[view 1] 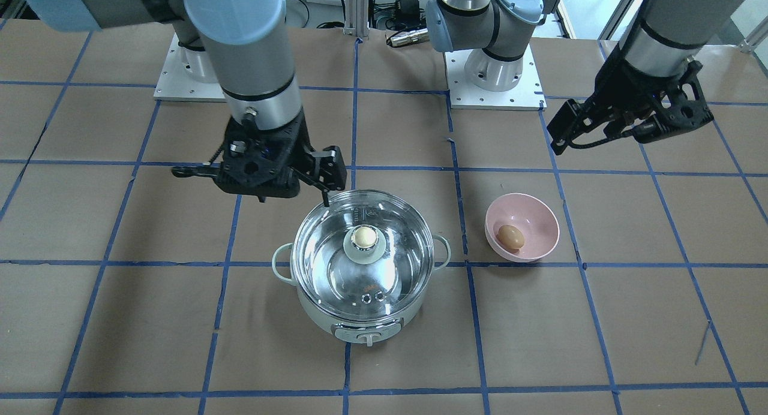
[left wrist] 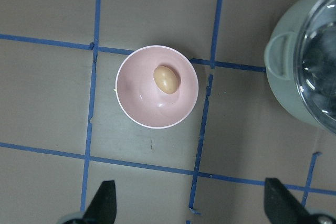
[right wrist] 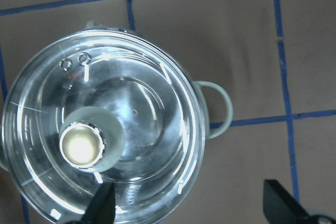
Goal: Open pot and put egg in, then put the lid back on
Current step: 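Move the right gripper to the lid knob while the left approaches the bowl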
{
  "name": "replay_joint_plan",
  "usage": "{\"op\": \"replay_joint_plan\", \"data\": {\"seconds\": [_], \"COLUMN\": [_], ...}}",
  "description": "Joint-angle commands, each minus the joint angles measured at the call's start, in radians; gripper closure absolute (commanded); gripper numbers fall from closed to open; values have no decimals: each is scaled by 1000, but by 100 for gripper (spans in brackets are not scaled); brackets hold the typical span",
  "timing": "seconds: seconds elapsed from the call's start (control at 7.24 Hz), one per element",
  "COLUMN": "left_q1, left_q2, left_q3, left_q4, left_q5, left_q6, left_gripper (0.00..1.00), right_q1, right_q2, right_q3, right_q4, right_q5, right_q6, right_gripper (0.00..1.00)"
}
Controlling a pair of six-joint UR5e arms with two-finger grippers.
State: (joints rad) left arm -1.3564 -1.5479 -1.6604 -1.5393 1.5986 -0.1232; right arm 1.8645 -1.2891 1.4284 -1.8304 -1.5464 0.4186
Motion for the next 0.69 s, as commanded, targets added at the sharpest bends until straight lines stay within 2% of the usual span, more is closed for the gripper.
{"op": "replay_joint_plan", "data": {"seconds": [0.0, 0.28, 0.55], "left_q1": [20, 19, 19], "left_q2": [-27, -53, -98], "left_q3": [-149, -270, -366], "left_q4": [201, 366, 515], "left_q5": [-8, -9, -9], "left_q6": [-116, -252, -291], "left_gripper": [0, 0, 0], "right_q1": [85, 93, 94], "right_q2": [103, 120, 110], "right_q3": [-6, 3, 47], "right_q4": [-127, -188, -208], "right_q5": [-12, 2, -12], "right_q6": [114, 132, 115], "right_gripper": [3, 0, 0]}}
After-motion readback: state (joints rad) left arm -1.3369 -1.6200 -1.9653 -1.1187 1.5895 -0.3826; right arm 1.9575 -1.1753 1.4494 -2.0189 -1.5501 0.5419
